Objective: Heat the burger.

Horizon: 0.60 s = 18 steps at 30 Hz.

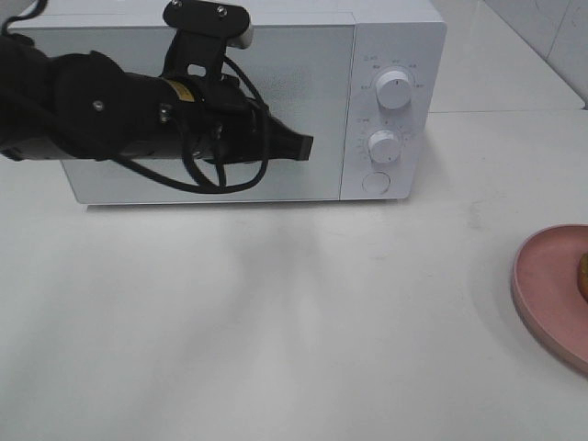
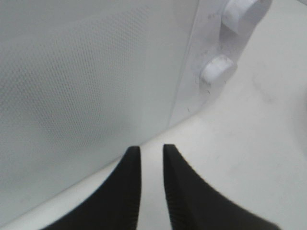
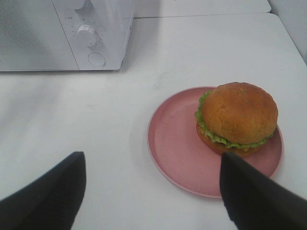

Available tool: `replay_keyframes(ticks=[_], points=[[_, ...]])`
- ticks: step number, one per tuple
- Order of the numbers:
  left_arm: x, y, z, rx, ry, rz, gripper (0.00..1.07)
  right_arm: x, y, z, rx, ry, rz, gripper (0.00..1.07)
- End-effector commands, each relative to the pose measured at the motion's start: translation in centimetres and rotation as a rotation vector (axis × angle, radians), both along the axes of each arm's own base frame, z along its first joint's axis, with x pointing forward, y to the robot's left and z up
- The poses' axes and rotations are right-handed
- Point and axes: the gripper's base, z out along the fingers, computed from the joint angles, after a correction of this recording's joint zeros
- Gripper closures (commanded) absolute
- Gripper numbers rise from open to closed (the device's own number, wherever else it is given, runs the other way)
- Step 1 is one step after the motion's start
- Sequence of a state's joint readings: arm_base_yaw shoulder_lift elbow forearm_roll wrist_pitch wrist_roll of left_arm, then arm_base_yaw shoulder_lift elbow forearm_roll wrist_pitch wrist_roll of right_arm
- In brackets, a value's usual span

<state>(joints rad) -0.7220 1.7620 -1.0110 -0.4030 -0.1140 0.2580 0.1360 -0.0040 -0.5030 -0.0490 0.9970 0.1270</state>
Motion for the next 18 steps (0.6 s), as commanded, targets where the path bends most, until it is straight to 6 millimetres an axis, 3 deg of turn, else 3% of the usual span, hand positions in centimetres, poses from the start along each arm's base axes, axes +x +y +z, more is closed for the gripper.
replay_keyframes(ticks=[1, 2, 3, 4, 5, 6, 12, 16, 17, 18], points=[[-1.2, 0.8, 0.8, 0.019, 0.055, -0.026, 0.66, -0.4, 0.0, -0.1, 0.002, -0.024, 0.000, 0.32], [-2.1, 1.3, 1.1, 0.039, 0.085, -0.050, 0.40, -0.4, 0.0, -0.1, 0.002, -0.024, 0.000, 0.32], [-2.5, 1.5, 1.3, 0.048, 0.093, -0.060, 0.27, -0.4, 0.0, -0.1, 0.002, -0.024, 0.000, 0.32], [-2.5, 1.5, 1.3, 0.048, 0.093, -0.060, 0.27, -0.4, 0.0, -0.1, 0.002, -0.024, 0.000, 0.32], [-3.1, 1.9, 1.7, 0.066, 0.109, -0.081, 0.09, -0.4, 0.0, -0.1, 0.002, -0.024, 0.000, 0.32], [-3.2, 2.2, 1.9, 0.078, 0.124, -0.087, 0.04, -0.4, 0.0, -0.1, 0.002, -0.024, 0.000, 0.32], [-3.5, 4.3, 2.4, 0.140, 0.222, -0.094, 0.04, -0.4, 0.0, -0.1, 0.002, -0.024, 0.000, 0.32], [-3.0, 7.7, 2.8, 0.174, 0.346, -0.035, 0.04, -0.4, 0.0, -0.1, 0.003, -0.024, -0.001, 0.32], [-3.0, 7.7, 2.8, 0.174, 0.346, -0.035, 0.04, -0.4, 0.0, -0.1, 0.003, -0.024, -0.001, 0.32], [-3.0, 9.2, 3.3, 0.177, 0.387, -0.010, 0.04, -0.4, 0.0, -0.1, 0.003, -0.024, -0.001, 0.32]])
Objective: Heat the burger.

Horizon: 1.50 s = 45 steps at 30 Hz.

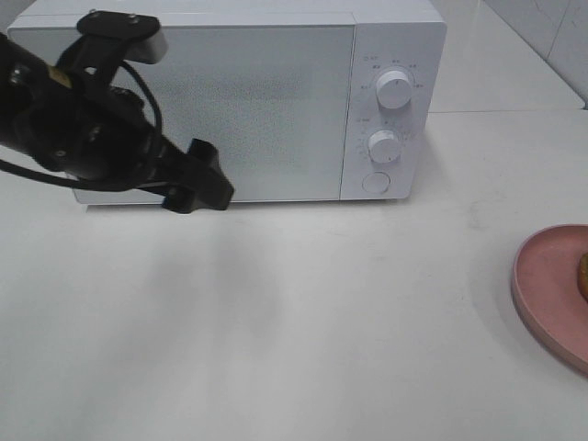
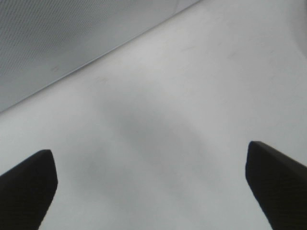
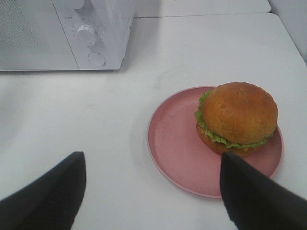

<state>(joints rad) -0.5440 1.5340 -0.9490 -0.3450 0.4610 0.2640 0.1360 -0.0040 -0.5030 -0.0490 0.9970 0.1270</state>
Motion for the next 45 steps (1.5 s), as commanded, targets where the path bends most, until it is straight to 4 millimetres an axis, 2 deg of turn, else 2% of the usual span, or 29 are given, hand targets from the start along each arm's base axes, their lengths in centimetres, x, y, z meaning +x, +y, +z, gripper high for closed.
replay_keyframes(ticks=[1, 2, 3, 5, 7, 10, 12, 13, 14, 16, 18, 19, 21, 24, 25, 26, 28, 29, 31, 32, 33, 35, 36, 38, 42, 43, 45], points=[[-0.2, 2.5, 0.8, 0.021, 0.072, 0.042, 0.04, -0.4, 0.0, -0.1, 0.003, -0.024, -0.001, 0.32], [-0.2, 2.5, 0.8, 0.021, 0.072, 0.042, 0.04, -0.4, 0.0, -0.1, 0.003, -0.024, -0.001, 0.32], [-0.4, 4.2, 1.4, 0.027, 0.115, 0.075, 0.04, -0.4, 0.0, -0.1, 0.003, -0.024, -0.001, 0.32], [-0.6, 4.8, 1.7, 0.031, 0.131, 0.085, 0.04, -0.4, 0.0, -0.1, 0.003, -0.024, -0.001, 0.32], [-1.7, 7.9, 2.9, 0.048, 0.228, 0.138, 0.05, -0.4, 0.0, -0.1, 0.003, -0.024, -0.001, 0.32], [-2.0, 8.7, 3.2, 0.052, 0.253, 0.153, 0.05, -0.4, 0.0, -0.1, 0.003, -0.024, -0.001, 0.32], [-2.9, 10.9, 4.0, 0.065, 0.301, 0.221, 0.05, -0.4, 0.0, -0.1, 0.003, -0.024, -0.001, 0.32], [-2.9, 10.9, 4.0, 0.065, 0.301, 0.221, 0.05, -0.4, 0.0, -0.1, 0.003, -0.024, -0.001, 0.32], [-3.4, 12.1, 4.7, 0.068, 0.302, 0.292, 0.05, -0.4, 0.0, -0.1, 0.003, -0.024, -0.001, 0.32], [-3.7, 12.7, 5.1, 0.072, 0.293, 0.330, 0.05, -0.4, 0.0, -0.1, 0.003, -0.024, -0.001, 0.32], [-5.4, 14.6, 6.5, 0.120, 0.274, 0.437, 0.05, -0.4, 0.0, -0.1, 0.003, -0.024, -0.001, 0.32], [-5.4, 14.6, 6.5, 0.120, 0.274, 0.437, 0.05, -0.4, 0.0, -0.1, 0.003, -0.024, -0.001, 0.32], [-6.8, 15.3, 7.4, 0.161, 0.260, 0.484, 0.05, -0.4, 0.0, -0.1, 0.003, -0.024, -0.001, 0.32], [-7.4, 15.4, 7.7, 0.170, 0.256, 0.494, 0.05, -0.4, 0.0, -0.1, 0.003, -0.024, -0.001, 0.32], [-8.6, 15.7, 7.9, 0.190, 0.243, 0.495, 0.05, -0.4, 0.0, -0.1, 0.003, -0.024, -0.001, 0.32], [-9.8, 15.8, 7.7, 0.190, 0.235, 0.495, 0.05, -0.4, 0.0, -0.1, 0.003, -0.024, -0.001, 0.32], [-10.5, 15.9, 7.4, 0.189, 0.231, 0.496, 0.05, -0.4, 0.0, -0.1, 0.003, -0.024, -0.001, 0.32], [-11.8, 16.0, 6.5, 0.191, 0.229, 0.491, 0.05, -0.4, 0.0, -0.1, 0.003, -0.024, -0.001, 0.32], [-12.4, 16.0, 6.2, 0.190, 0.227, 0.491, 0.05, -0.4, 0.0, -0.1, 0.003, -0.024, -0.001, 0.32], [-13.8, 16.1, 5.4, 0.190, 0.227, 0.491, 0.05, -0.4, 0.0, -0.1, 0.003, -0.024, -0.001, 0.32], [-13.8, 16.1, 5.4, 0.190, 0.227, 0.491, 0.05, -0.4, 0.0, -0.1, 0.003, -0.024, -0.001, 0.32], [-15.6, 16.2, 4.2, 0.187, 0.215, 0.492, 0.05, -0.4, 0.0, -0.1, 0.003, -0.024, -0.001, 0.32], [-15.6, 16.2, 4.2, 0.187, 0.215, 0.492, 0.05, -0.4, 0.0, -0.1, 0.003, -0.024, -0.001, 0.32], [-16.9, 16.4, 3.2, 0.172, 0.153, 0.500, 0.05, -0.4, 0.0, -0.1, 0.003, -0.024, -0.001, 0.32], [-18.1, 16.5, 2.7, 0.142, 0.050, 0.510, 0.05, -0.4, 0.0, -0.1, 0.003, -0.024, -0.001, 0.32], [-18.9, 16.6, 3.2, 0.126, -0.004, 0.513, 0.05, -0.4, 0.0, -0.1, 0.003, -0.024, -0.001, 0.32], [-19.4, 16.6, 3.4, 0.118, -0.035, 0.516, 0.05, -0.4, 0.0, -0.1, 0.003, -0.024, -0.001, 0.32]])
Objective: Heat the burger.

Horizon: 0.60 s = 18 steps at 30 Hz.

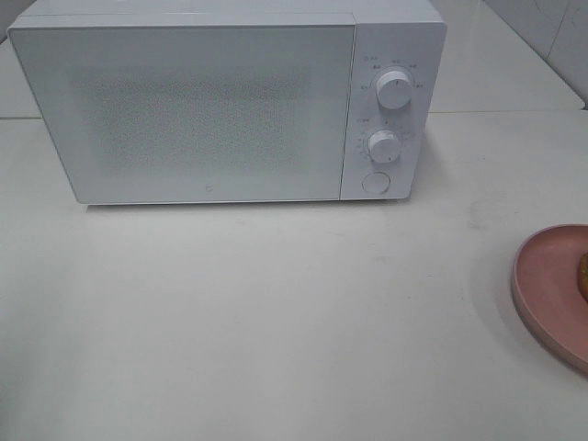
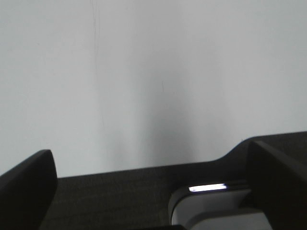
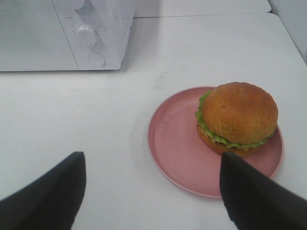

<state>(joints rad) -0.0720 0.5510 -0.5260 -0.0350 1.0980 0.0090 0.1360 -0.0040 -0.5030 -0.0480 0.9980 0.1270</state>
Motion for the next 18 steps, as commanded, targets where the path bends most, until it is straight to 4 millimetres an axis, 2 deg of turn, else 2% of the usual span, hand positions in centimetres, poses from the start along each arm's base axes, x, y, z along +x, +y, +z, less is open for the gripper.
replay_keyframes(ticks=[1, 2, 4, 5, 7, 8, 12, 18], points=[[-1.6, 0.2, 0.8, -0.006, -0.150, 0.006, 0.05, -0.4, 0.0, -0.1, 0.001, -0.025, -0.001, 0.32], [-1.6, 0.2, 0.8, -0.006, -0.150, 0.006, 0.05, -0.4, 0.0, -0.1, 0.001, -0.025, -0.001, 0.32], [-3.0, 0.3, 1.3, -0.016, -0.243, 0.011, 0.05, -0.4, 0.0, -0.1, 0.002, -0.025, -0.001, 0.32], [-3.0, 0.3, 1.3, -0.016, -0.243, 0.011, 0.05, -0.4, 0.0, -0.1, 0.002, -0.025, -0.001, 0.32], [-4.4, 0.3, 1.6, -0.034, -0.333, 0.009, 0.05, -0.4, 0.0, -0.1, 0.002, -0.025, -0.001, 0.32], [-4.4, 0.3, 1.6, -0.034, -0.333, 0.009, 0.05, -0.4, 0.0, -0.1, 0.002, -0.025, -0.001, 0.32], [-6.4, 0.2, 1.9, -0.077, -0.458, -0.001, 0.05, -0.4, 0.0, -0.1, 0.002, -0.025, -0.001, 0.32], [-7.7, 0.3, 1.9, -0.067, -0.542, 0.048, 0.05, -0.4, 0.0, -0.1, 0.002, -0.025, -0.001, 0.32]])
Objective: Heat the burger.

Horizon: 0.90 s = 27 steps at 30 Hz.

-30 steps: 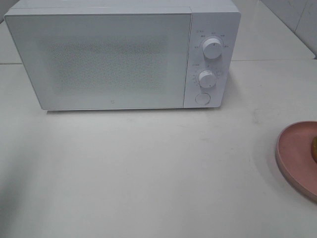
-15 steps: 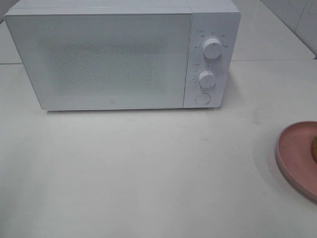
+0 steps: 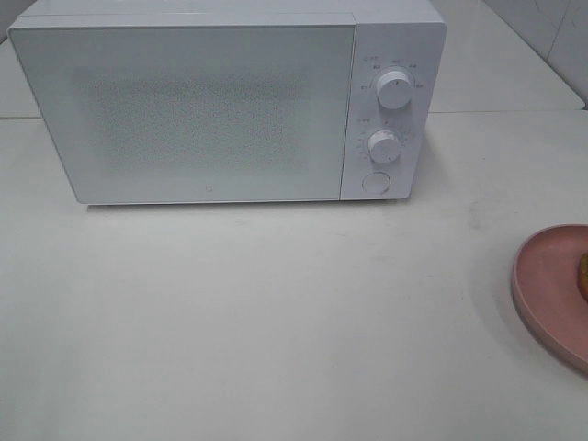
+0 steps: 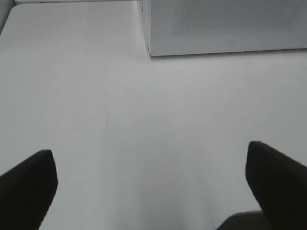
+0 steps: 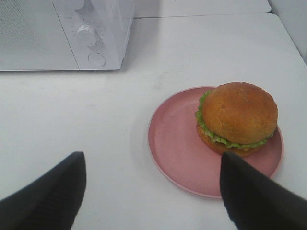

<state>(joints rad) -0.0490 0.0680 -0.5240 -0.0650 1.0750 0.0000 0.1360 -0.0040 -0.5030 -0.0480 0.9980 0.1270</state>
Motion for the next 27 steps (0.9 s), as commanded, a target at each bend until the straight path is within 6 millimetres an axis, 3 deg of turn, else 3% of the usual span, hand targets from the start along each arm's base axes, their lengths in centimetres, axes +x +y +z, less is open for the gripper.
replay_keyframes(ticks=[1, 27], points=[[-0.84, -0.05, -0.08, -0.008, -0.064, 0.053, 0.05, -0.41, -0.02, -0.12, 0.002, -0.025, -0.001, 0.32], [-1.38, -0.06, -0.16, -0.008, -0.098, 0.058, 0.06, -0.40, -0.01, -0.12, 0.002, -0.024, -0.001, 0.32]])
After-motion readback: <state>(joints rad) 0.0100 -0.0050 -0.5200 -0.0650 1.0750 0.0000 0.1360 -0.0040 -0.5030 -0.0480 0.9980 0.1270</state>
